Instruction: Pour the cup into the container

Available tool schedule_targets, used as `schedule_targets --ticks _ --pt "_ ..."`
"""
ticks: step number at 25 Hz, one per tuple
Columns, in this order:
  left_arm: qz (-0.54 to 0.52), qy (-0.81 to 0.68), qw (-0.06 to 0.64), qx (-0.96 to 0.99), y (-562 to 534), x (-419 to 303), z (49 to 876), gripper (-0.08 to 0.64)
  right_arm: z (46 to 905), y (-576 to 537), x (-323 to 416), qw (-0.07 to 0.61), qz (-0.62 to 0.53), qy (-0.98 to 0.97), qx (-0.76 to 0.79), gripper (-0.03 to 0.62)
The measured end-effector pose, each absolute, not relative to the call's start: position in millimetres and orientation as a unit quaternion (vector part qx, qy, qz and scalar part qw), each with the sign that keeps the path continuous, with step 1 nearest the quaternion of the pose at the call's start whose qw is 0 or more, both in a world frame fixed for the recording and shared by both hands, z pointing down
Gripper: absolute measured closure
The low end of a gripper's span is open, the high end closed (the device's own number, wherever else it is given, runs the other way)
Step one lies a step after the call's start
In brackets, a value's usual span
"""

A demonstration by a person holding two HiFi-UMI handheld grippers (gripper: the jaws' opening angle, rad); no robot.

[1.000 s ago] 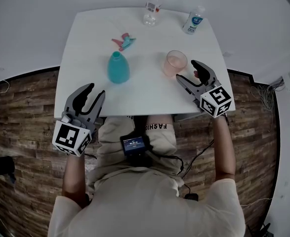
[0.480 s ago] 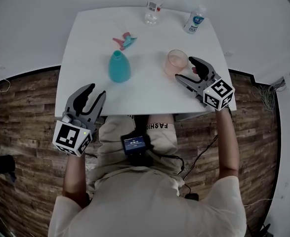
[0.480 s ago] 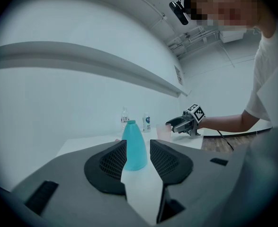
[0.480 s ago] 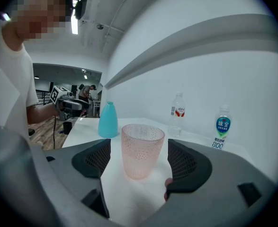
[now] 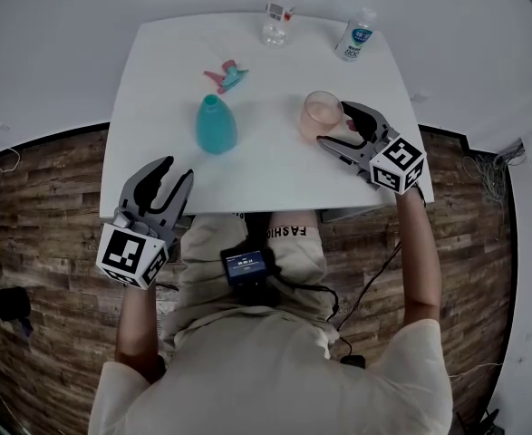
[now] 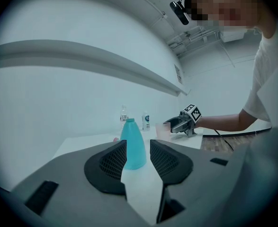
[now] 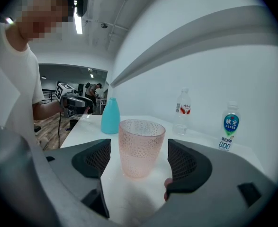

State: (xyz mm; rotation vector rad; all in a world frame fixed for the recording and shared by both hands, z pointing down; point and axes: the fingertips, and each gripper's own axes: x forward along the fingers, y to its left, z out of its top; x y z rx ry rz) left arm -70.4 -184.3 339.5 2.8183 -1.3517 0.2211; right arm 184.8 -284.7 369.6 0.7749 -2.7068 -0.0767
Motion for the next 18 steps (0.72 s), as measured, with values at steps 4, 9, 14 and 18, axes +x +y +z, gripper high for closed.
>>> schedule_targets --ticks 4,9,14,18 --pt "0.074 -0.428 0.003 0.901 -185.1 -67.2 337.8 0.411 366.8 -286.8 185.0 0.169 -0.027 -0.951 0.257 0.235" --pt "0.074 -0.423 0.000 0.903 -184.8 -61.7 334.8 0.411 369.7 -287.6 186.2 0.181 -0.024 -0.954 0.240 0.235" --pt "0.075 -0.424 0.004 0.903 -183.3 -63.1 337.9 0.411 373.6 -291.7 185.6 0.183 -0.014 -0.956 0.228 0.235" --pt "0.077 -0.425 0.006 0.902 -180.9 -63.9 339.3 0.411 373.3 -293.6 183.5 0.183 -0.013 -0.959 0.217 0.235"
